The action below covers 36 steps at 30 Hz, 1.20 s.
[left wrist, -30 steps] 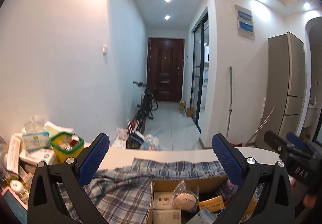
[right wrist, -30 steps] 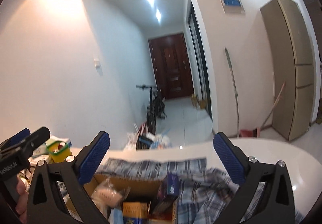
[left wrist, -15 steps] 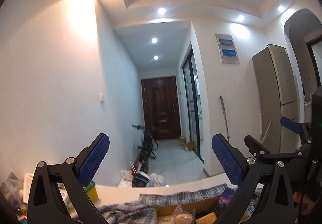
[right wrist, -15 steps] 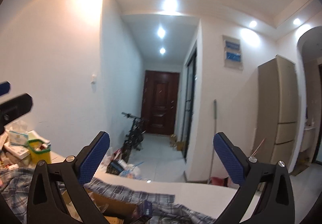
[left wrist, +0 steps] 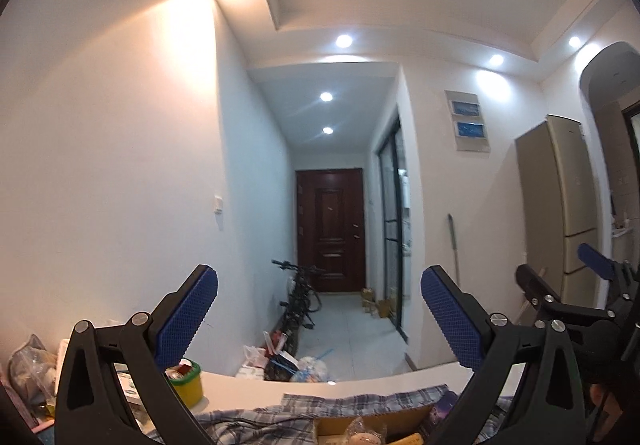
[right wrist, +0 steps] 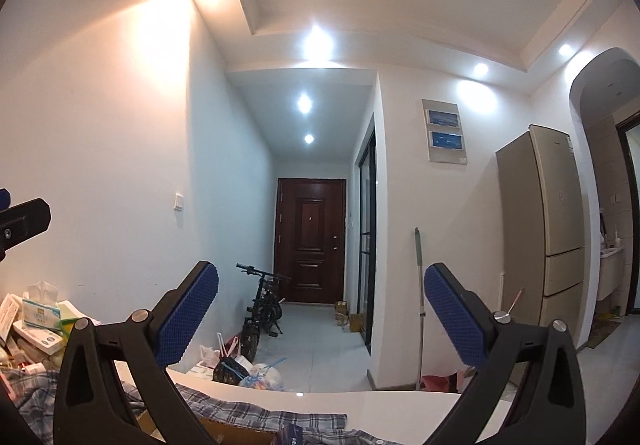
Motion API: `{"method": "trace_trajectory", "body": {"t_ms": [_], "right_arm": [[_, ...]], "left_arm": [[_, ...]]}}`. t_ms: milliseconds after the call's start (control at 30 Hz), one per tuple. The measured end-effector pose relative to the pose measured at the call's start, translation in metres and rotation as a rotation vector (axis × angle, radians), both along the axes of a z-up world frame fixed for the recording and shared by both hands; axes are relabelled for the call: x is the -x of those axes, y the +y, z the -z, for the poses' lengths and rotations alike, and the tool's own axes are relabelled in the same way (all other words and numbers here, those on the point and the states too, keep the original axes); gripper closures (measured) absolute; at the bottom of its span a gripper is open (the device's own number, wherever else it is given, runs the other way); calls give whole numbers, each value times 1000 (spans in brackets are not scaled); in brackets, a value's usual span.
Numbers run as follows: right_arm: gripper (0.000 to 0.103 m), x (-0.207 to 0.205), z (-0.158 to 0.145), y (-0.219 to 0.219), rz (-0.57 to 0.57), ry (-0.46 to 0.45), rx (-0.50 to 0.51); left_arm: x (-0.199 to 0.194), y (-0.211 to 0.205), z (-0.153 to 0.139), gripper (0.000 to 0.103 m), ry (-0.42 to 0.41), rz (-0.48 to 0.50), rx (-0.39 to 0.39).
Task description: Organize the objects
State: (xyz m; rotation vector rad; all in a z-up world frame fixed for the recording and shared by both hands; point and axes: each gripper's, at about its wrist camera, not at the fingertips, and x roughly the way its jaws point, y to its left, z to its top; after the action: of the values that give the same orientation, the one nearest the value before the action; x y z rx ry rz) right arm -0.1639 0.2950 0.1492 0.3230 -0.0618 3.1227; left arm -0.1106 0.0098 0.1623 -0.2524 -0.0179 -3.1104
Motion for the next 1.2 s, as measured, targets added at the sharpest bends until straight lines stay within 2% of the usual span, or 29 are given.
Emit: {"method": "trace_trajectory", "body": {"t_ms": [67, 167, 300, 400, 467, 633, 767, 867, 933, 1100, 1200], "right_arm": [[0, -5, -2, -3, 60, 20, -6], [0, -10, -7, -6, 71, 30, -33], [0, -23, -16, -8, 31, 34, -35], [0, -34, -21, -10, -6, 40, -34], [0, -40, -27, -15, -27, 33, -54], [0, -61, -40, -15, -79, 9, -72], [0, -87, -43, 3, -88, 18, 17], [0, -112, -40, 14, -93, 47, 49], [0, -123, -38, 18, -108, 45, 47], [0, -148, -30, 25, -168, 17, 68], [0, -162, -22, 27, -159, 24, 65]], "left_arm": [[-5, -5, 3, 0, 29, -20, -32], [-11, -11, 2, 0, 46, 8, -62], [-19, -15, -6, 0, 40, -8, -83], [-25, -29, -16, 0, 4, 46, -149], [-32, -35, -21, 0, 2, 71, -165], [-55, -38, -33, 0, 21, 80, -112], [-68, -41, -32, 0, -22, 153, -106], [-98, -48, -25, 0, 28, 167, -130], [-113, -47, -23, 0, 44, 197, -104], [-133, -37, -11, 0, 2, 215, -65], [-145, -35, 2, 0, -32, 235, -59]]}}
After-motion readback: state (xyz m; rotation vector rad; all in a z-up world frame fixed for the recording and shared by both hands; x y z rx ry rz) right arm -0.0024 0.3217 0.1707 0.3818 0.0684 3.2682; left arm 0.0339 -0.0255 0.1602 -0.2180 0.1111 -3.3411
